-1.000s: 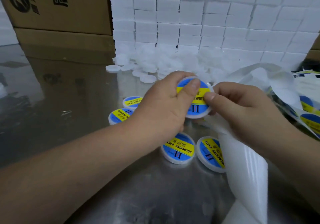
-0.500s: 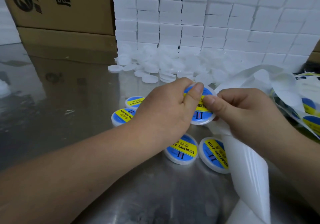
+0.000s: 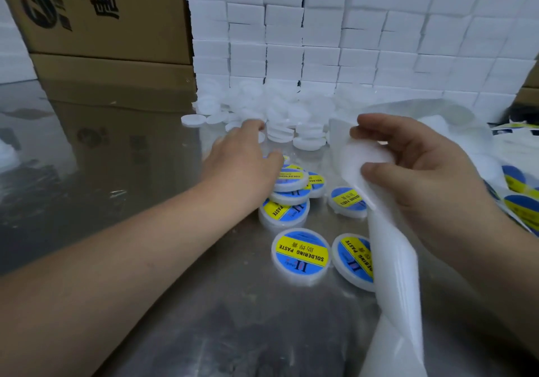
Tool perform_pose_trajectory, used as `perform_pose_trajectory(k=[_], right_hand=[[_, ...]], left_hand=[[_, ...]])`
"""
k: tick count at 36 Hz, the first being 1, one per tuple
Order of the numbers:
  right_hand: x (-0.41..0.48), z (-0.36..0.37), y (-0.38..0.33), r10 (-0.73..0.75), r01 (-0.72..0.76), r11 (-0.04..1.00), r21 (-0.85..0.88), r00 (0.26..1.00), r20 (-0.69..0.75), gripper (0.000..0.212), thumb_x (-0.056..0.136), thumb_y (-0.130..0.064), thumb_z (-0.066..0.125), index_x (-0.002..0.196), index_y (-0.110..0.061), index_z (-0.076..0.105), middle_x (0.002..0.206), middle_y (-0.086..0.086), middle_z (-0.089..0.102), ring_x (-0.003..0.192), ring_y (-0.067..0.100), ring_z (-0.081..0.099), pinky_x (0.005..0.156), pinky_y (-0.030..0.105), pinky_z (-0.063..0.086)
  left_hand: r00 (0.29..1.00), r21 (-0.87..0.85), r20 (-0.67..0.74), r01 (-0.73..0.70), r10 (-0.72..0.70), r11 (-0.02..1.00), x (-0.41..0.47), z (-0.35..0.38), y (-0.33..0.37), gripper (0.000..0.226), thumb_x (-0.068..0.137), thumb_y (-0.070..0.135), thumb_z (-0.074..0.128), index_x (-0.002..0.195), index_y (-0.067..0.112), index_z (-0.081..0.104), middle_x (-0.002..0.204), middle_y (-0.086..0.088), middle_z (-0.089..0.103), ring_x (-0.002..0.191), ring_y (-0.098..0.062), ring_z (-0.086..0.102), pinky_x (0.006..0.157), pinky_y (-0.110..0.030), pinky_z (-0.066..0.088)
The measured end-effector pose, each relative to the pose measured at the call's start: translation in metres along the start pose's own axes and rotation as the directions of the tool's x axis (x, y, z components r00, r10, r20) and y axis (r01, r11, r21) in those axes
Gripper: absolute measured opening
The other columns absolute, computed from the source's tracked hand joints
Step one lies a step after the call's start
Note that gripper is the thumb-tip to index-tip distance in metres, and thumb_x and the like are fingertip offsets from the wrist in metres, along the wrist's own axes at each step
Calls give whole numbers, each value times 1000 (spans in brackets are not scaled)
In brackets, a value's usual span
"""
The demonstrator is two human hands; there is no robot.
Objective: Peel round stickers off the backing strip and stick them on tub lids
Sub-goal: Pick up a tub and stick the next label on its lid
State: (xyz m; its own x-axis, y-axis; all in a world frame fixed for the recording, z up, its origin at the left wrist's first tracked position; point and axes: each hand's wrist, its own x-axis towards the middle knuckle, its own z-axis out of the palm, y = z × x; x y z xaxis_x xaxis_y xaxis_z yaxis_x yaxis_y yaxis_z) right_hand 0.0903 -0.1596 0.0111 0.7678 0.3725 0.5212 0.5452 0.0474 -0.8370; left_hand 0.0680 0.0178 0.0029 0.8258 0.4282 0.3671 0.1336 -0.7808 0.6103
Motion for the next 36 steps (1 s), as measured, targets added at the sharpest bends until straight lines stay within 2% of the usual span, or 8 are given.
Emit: perform_pose_trajectory(k=[3, 6, 12, 18, 22, 27, 32, 36], right_hand=[[-2, 0, 1, -33, 34, 995, 90, 999, -11, 53, 80, 18, 52, 101, -31, 58, 77, -19, 67, 63, -3, 59, 59, 10, 47], [-2, -1, 2, -64, 63, 994, 87, 998, 7, 54, 78, 15, 58, 106, -30, 53, 79, -25, 67, 63, -3, 60, 61, 12, 49], [1, 1, 2, -21, 15, 986, 168, 999, 33, 56, 67, 12, 69, 106, -24, 51, 87, -10, 63, 70, -1, 64, 62, 12, 49], [10, -7, 2, 196, -203, 929, 309, 979, 54, 31, 66, -39, 63, 87, -17, 57, 58, -4, 65, 51, 9, 63, 55, 20, 51], [10, -11, 2, 249, -300, 901, 313, 949, 192, 45, 73, -52, 48, 71, -15, 73, 73, 7, 71, 64, 15, 67, 63, 22, 55], [9, -7, 0, 264, -307, 894, 327, 949, 171, 48, 66, -44, 51, 99, -11, 66, 94, 6, 73, 87, 19, 69, 75, 28, 53], [7, -12, -6, 149, -150, 939, 310, 988, 26, 6, 69, -21, 66, 70, -18, 71, 72, 2, 69, 73, 19, 67, 66, 26, 53], [6, -11, -3, 108, -87, 957, 277, 992, -59, 22, 82, -1, 55, 73, -16, 68, 69, 0, 66, 70, 16, 61, 64, 26, 51]], left_hand=[[978, -160, -101, -199, 185, 967, -6, -4, 5, 47, 85, 32, 56, 129, 36, 42, 97, 17, 56, 96, -13, 50, 84, -28, 41], [927, -164, 46, -360, 371, 919, -18, -1, 12, 62, 78, 35, 62, 134, 46, 36, 77, 20, 60, 83, 0, 48, 76, -9, 34], [883, -295, -33, -457, 469, 839, -30, -2, 14, 50, 79, 35, 53, 123, 56, 41, 66, 18, 60, 60, 2, 54, 69, -20, 47], [824, -306, -117, -561, 554, 769, -34, -4, 17, 42, 84, 19, 51, 124, 29, 46, 90, -1, 72, 85, -11, 65, 76, -35, 50], [701, -133, -112, -713, 705, 688, -35, -7, 22, 43, 82, 13, 46, 124, 7, 54, 79, -9, 56, 77, -16, 50, 69, -26, 41], [639, -158, -1, -760, 769, 631, -38, -7, 26, 38, 84, 15, 48, 120, 6, 58, 97, -17, 56, 86, -32, 56, 77, -36, 46], [591, -198, 93, -777, 801, 597, -43, -2, 27, 36, 82, 6, 58, 117, 9, 62, 106, -20, 60, 96, -35, 57, 80, -40, 44], [585, -255, 162, -753, 795, 606, -44, -2, 25, 38, 86, 8, 52, 122, 14, 59, 100, -10, 61, 92, -21, 53, 81, -30, 40]])
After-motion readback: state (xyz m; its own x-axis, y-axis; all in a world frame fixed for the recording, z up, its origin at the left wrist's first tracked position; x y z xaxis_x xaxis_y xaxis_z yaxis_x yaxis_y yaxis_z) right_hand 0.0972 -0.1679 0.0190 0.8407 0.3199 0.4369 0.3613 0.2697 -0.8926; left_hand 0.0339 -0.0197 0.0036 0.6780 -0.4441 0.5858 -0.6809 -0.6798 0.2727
